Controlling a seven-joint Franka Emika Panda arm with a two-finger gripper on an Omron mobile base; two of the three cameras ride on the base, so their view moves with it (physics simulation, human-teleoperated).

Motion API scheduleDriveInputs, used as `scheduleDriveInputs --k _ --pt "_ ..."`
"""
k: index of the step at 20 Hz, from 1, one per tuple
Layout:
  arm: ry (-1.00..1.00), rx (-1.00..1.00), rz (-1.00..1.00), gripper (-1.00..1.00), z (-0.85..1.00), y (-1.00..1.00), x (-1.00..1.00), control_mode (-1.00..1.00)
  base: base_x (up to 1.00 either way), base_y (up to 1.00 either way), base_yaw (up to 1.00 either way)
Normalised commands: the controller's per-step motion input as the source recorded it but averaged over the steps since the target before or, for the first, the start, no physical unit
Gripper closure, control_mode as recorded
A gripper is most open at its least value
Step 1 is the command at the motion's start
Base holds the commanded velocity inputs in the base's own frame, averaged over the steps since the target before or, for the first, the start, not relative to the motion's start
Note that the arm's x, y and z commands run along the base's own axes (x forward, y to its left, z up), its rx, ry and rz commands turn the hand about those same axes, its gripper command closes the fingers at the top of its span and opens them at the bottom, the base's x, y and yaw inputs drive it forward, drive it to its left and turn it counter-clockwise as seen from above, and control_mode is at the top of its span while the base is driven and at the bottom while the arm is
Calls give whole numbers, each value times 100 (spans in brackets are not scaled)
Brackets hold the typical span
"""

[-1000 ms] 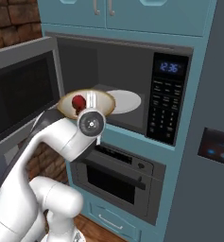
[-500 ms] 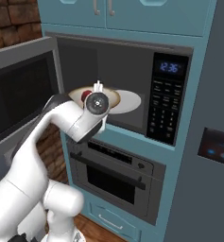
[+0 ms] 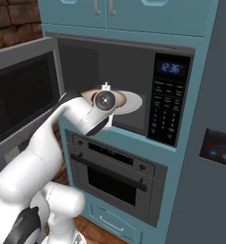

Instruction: Place the bowl containing the chicken drumstick and tomato in the microwave. Close the microwave door and press the start button to microwave the meal.

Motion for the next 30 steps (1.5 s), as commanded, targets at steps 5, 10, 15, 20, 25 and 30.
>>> scheduleDriveInputs --k 5,10,15,20,25,30 --pt "4 -2 -1 100 -41 -12 59 -100 0 0 0" --pt "5 0 0 100 -19 -5 52 -100 0 0 0" --pt "6 0 0 100 -6 -2 49 -100 0 0 0" --pt "4 0 0 100 -5 -1 48 -100 0 0 0" --pt "0 0 0 100 -15 -5 47 -100 0 0 0" --pt "0 0 0 100 -21 -7 50 -100 0 0 0"
